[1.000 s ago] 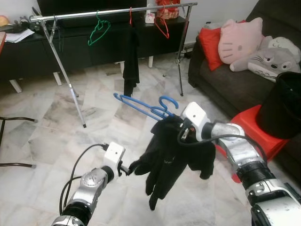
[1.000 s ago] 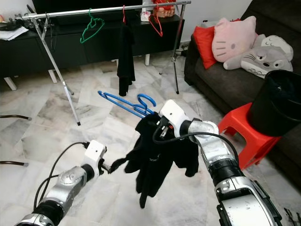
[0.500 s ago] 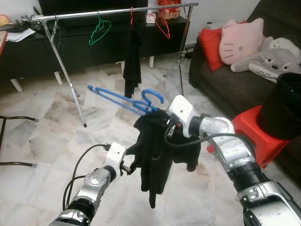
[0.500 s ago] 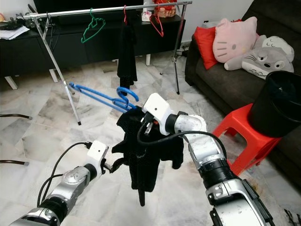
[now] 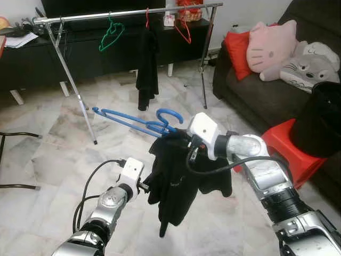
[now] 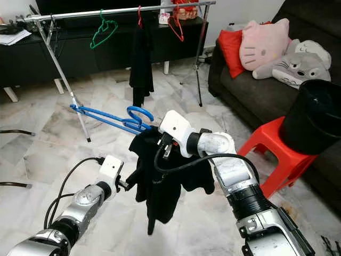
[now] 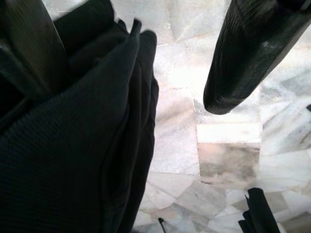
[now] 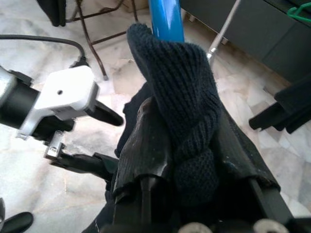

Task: Hang hanger

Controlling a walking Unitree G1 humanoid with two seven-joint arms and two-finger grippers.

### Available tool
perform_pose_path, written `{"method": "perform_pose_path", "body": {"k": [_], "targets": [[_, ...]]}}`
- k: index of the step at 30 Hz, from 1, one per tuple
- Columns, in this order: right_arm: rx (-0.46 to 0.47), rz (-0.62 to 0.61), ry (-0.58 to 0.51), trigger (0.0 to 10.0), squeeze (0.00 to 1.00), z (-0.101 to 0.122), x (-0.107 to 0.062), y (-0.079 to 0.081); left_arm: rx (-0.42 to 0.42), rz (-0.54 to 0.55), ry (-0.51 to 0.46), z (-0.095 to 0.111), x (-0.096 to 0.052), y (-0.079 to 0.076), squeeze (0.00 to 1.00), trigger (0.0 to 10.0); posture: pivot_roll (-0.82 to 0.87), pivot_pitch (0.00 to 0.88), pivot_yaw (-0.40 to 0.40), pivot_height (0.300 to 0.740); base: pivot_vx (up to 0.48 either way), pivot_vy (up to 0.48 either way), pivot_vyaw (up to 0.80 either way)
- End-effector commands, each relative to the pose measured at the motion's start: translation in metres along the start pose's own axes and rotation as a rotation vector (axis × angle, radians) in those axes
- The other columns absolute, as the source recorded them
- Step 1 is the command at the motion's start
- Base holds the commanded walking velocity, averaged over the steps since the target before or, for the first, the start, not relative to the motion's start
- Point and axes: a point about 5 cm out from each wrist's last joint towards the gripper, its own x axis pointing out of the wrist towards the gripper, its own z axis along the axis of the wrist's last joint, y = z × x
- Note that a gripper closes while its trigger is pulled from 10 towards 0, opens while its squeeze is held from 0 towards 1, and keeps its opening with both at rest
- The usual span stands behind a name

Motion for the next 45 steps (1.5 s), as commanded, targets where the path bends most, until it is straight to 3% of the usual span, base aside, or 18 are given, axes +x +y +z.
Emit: {"method": "perform_pose_path", "body": {"k": [1,3,5,6,7,45], "targets": [[-0.027,0.012,-0.049,0.0,0.0,0.012,-0.002,0.001,0.028,-0.014,0.003,0.002,0.002,-0.004,0.0,10.0,-0.1,0.0,-0.07,0.74,0.0,0.0,0.0],[-0.034,0.025,-0.055,0.0,0.0,0.014,-0.003,0.003,0.042,-0.019,0.006,0.002,0.002,-0.004,0.0,10.0,-0.11,0.0,-0.07,0.74,0.0,0.0,0.0],[-0.037,0.03,-0.054,0.0,0.0,0.015,-0.004,0.004,0.039,-0.02,0.006,0.002,0.003,-0.005,0.0,1.0,-0.11,0.0,-0.07,0.74,0.0,0.0,0.0],[-0.037,0.03,-0.054,0.0,0.0,0.015,-0.004,0.004,0.039,-0.02,0.006,0.002,0.003,-0.005,0.0,1.0,-0.11,0.0,-0.07,0.74,0.0,0.0,0.0],[-0.039,0.032,-0.053,0.0,0.0,0.015,-0.005,0.004,0.04,-0.021,0.006,0.001,0.003,-0.005,0.0,0.0,-0.11,0.0,-0.07,0.74,0.0,0.0,0.0],[-0.027,0.022,-0.054,0.0,0.0,0.016,-0.004,0.004,0.051,-0.116,0.041,-0.008,0.001,-0.016,0.0,0.0,-0.11,0.0,-0.064,0.74,0.0,0.0,0.0]]}}
